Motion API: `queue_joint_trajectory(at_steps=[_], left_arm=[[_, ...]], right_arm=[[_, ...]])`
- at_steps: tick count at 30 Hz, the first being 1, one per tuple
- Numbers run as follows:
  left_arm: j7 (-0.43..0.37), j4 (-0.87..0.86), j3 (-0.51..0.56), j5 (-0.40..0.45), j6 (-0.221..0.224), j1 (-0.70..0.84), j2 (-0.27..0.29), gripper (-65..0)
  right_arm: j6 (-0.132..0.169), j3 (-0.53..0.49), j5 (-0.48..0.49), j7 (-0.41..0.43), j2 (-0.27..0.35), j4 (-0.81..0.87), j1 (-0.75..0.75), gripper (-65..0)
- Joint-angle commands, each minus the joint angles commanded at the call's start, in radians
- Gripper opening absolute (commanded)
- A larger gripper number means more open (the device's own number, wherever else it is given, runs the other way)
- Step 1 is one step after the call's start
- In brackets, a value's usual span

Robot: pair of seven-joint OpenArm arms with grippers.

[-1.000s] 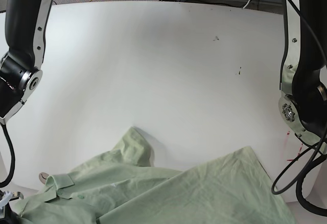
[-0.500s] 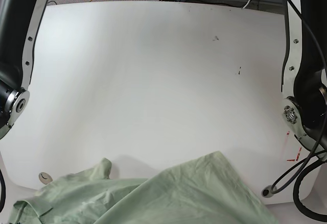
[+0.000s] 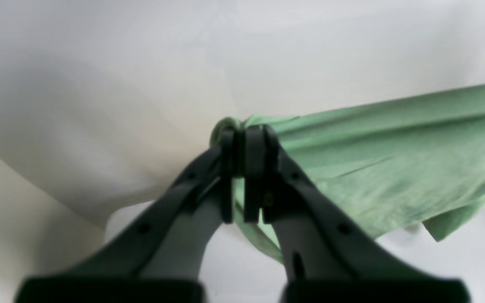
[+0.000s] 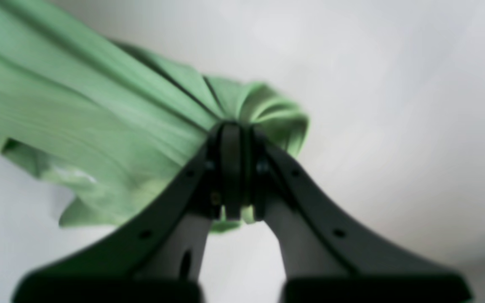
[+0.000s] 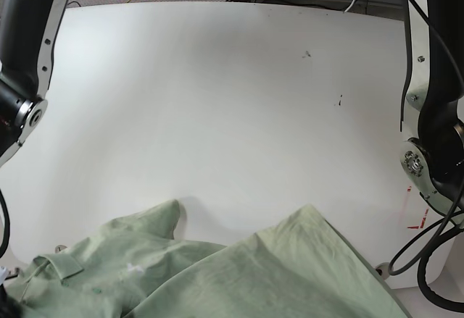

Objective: Layout the t-shirt on the table in an organized manner, then fold the t-shirt properly
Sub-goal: 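Lift the shirt high with both grippers and stretch it apart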

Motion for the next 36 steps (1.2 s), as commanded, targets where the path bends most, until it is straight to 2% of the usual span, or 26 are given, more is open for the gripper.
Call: queue_joint_trajectory(at_steps=[5,12,20,26,29,36], left_arm=[[0.0,0.121,-0.04,-0.003,-0.005,0.17,0.0,-65.0],[0.0,0.267,-0.089,-0.009,-0.052,0.4,-0.002,-65.0],[0.0,0.345,-0.161,-0.011,-0.087,0.666,0.002,-65.0],[0.0,0.4,-0.213,-0.012,-0.094,0.824,0.012,-65.0],[0.0,0.407,-0.242,-0.04,-0.095,0.888,0.028,-65.0],[0.0,0.407,-0.333,-0.155,-0.087,1.037,0.025,-65.0]], right_arm=[[0.0,0.075,0.014,-0.005,-0.017,0.075,-0.164,-65.0],[0.0,0.176,0.115,-0.005,-0.034,0.164,-0.393,-65.0],[0.0,0.227,0.153,-0.005,-0.078,0.273,-0.611,-65.0],[0.0,0.256,0.158,-0.005,-0.092,0.327,-0.723,-65.0],[0.0,0.259,0.158,-0.005,-0.101,0.331,-0.778,-65.0],[0.0,0.261,0.158,-0.005,-0.126,0.354,-0.893,-65.0]])
